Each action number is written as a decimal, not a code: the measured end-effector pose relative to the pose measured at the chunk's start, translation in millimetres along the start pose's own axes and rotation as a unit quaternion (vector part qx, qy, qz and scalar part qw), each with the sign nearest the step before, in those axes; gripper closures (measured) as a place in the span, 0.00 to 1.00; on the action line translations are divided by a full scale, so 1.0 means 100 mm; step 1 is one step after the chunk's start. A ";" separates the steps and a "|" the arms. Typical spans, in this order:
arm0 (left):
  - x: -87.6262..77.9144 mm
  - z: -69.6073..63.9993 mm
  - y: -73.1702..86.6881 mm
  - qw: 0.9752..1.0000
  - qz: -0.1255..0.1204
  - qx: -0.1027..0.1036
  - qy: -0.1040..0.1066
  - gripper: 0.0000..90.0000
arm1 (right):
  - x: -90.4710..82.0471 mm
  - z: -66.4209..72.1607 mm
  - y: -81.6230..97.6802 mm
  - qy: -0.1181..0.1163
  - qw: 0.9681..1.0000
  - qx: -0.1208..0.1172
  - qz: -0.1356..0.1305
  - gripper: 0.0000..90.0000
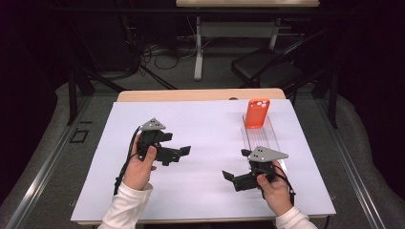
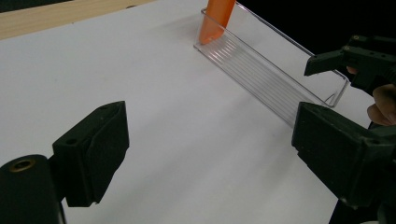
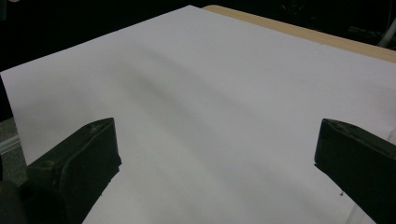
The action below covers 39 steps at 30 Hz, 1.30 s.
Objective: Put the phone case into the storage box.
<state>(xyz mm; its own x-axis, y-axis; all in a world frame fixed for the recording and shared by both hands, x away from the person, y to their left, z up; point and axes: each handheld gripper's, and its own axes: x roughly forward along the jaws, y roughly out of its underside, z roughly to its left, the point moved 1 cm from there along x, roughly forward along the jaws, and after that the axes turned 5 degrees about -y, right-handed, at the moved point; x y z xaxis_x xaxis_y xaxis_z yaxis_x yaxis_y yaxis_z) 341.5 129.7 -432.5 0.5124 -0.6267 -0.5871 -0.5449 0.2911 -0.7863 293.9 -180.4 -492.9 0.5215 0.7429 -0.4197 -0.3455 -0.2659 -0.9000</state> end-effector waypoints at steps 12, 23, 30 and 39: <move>-0.01 0.00 0.00 1.000 -0.002 0.000 0.001 0.13 | 0.04 0.04 0.13 -0.009 1.000 -0.007 0.000 0.00; -0.01 0.01 0.01 1.000 0.000 -0.002 0.001 0.13 | 0.07 0.08 0.20 -0.016 1.000 -0.013 0.001 0.00; 0.00 0.00 0.01 1.000 0.001 0.000 0.000 0.13 | 0.10 0.11 0.23 -0.021 1.000 -0.019 0.009 0.00; 0.00 0.00 0.01 1.000 0.000 -0.001 0.000 0.13 | 0.14 0.15 0.26 -0.026 0.999 -0.023 0.016 0.00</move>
<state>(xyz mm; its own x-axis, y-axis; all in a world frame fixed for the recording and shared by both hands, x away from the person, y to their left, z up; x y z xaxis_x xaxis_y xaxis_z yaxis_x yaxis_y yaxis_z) 340.5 130.1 -433.2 0.5122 -0.6274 -0.5866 -0.5461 0.2893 -0.7862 280.6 -168.0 -520.7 0.4695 0.7640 -0.4425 -0.3246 -0.3167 -0.8912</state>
